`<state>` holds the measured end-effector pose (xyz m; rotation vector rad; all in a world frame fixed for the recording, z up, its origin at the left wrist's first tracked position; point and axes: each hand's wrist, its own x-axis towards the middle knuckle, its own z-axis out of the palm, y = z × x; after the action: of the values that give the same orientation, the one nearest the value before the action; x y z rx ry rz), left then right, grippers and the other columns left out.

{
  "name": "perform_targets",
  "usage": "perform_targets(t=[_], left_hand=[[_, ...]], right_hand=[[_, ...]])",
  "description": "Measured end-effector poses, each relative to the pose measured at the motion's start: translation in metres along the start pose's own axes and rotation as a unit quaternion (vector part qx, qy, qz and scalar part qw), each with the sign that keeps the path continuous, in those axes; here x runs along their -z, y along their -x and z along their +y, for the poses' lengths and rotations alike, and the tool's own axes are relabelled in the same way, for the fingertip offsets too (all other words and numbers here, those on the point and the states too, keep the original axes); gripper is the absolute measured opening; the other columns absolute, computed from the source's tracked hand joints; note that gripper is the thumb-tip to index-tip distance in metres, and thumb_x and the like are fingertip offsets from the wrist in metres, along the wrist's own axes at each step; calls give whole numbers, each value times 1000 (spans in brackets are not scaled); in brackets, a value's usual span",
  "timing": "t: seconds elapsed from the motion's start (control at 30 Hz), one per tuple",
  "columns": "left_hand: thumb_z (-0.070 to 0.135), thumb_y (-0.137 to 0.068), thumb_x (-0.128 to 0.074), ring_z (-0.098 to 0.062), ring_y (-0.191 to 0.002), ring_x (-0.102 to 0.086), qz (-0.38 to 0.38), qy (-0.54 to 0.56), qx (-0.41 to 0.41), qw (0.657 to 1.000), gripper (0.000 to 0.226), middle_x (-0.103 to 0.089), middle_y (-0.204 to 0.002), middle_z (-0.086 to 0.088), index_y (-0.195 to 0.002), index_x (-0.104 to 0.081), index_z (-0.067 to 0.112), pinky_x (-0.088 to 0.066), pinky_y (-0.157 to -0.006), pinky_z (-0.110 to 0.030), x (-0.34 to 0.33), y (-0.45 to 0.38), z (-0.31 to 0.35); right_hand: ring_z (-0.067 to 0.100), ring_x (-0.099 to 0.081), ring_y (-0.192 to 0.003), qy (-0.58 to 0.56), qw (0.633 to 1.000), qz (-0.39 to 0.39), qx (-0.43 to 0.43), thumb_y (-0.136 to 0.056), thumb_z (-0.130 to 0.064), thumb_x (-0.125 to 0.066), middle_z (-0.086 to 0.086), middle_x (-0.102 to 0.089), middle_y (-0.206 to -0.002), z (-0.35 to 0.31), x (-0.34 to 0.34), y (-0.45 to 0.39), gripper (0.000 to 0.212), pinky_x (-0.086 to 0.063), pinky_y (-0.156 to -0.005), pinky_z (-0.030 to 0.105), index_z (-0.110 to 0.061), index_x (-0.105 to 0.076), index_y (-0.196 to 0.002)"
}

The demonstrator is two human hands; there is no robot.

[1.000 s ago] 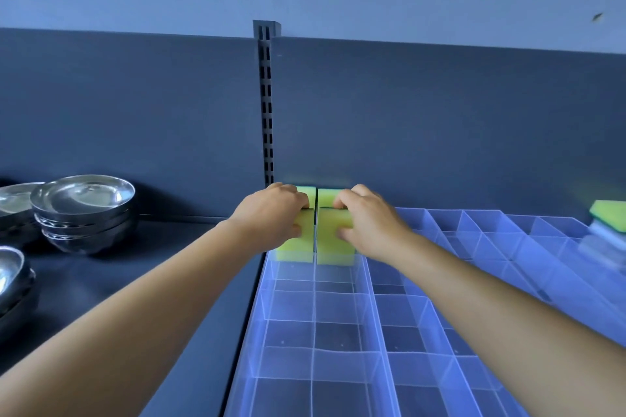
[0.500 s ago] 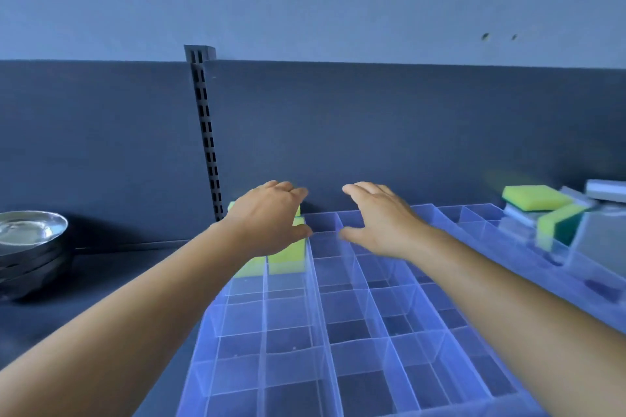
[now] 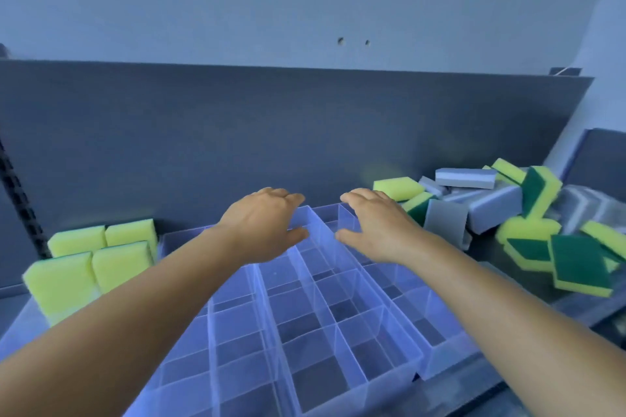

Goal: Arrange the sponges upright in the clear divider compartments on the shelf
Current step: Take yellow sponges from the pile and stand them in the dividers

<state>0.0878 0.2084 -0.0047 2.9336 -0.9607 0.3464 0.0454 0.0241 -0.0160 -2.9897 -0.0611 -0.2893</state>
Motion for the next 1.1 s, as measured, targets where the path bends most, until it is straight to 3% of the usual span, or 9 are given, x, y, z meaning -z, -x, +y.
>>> perform_targets(t=[0.37,0.7,0.9,1.1], left_hand=[[43,-96,-44,-24,-128,-43,-12,5,-37,999,52,-48,-139,-3,-142,-35,19,-41,-99,-36,-24,-101,90],[32,-94,-52,-24,-126,-45,-33,-21,-34,999,45,-48,-139,-2,-137,-42,21,-41,-97,-36,-60,-179,114],[31,-91,-59,-21,-118,-49,17,-50,-53,997,42,-53,-128,0,-131,-49,23,-39,-95,-30,-77,-199,112],[13,-92,-51,-20,-103,-52,73,-77,-56,993,18,-55,-113,-1,-110,-57,15,-36,-78,-25,-83,-205,114]], right_hand=[[23,-30,-137,22,998,0,-55,-94,-27,-47,-1,-29,-152,121,18,-11,55,-26,-110,32,-19,-31,-145],[20,-37,-127,9,999,-39,27,-85,-10,-53,-7,-45,-138,158,-1,-43,54,-32,-104,28,-28,-46,-136],[21,-38,-115,5,999,-41,19,-84,-6,-50,-3,-50,-121,166,-9,-52,48,-40,-94,31,-31,-55,-125],[18,-38,-109,-41,999,-21,4,-83,-8,-54,-5,-48,-117,173,-7,-50,31,-34,-77,27,-29,-53,-107]])
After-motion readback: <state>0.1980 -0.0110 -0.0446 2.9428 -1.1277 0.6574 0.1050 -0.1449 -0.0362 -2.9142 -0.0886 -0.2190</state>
